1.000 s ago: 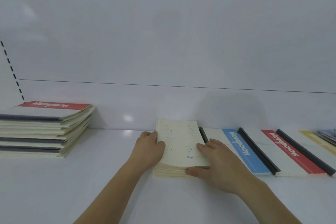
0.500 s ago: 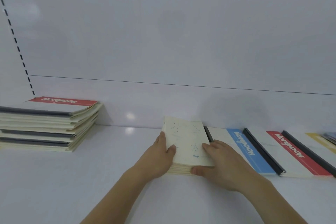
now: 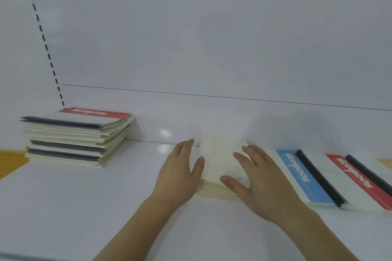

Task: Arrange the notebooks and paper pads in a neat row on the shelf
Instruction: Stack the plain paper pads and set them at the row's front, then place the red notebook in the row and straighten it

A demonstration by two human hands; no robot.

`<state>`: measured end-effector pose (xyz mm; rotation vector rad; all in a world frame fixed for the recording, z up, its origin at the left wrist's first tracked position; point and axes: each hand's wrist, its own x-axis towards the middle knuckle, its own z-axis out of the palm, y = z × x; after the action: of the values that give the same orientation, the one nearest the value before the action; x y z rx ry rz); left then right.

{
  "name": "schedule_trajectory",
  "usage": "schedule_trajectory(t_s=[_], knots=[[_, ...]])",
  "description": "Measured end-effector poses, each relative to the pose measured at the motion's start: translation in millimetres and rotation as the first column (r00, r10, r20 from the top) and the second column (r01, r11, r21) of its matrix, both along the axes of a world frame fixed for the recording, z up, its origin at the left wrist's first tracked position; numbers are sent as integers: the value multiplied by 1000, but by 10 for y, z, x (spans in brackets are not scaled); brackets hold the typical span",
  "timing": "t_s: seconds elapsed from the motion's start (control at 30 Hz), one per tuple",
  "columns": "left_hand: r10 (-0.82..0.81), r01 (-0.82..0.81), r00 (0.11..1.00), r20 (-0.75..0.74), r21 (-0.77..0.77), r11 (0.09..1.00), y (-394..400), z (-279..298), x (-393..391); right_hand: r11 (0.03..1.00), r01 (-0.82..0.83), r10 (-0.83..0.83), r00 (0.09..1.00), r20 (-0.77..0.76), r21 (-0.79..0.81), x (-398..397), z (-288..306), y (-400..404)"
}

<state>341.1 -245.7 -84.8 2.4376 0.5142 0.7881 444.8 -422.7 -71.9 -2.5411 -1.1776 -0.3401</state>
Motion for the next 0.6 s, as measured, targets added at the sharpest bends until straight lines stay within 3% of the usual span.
schedule_trajectory(t_s=[0.43, 0.6], knots=[[275, -321, 927, 254, 160, 933, 1215, 157, -1260, 930, -337, 319, 938, 134, 144, -1165, 392, 1466], [350, -349, 936, 39, 248, 904, 1966, 103, -1636, 934, -319, 299, 944, 141, 160, -1495, 478, 2325]])
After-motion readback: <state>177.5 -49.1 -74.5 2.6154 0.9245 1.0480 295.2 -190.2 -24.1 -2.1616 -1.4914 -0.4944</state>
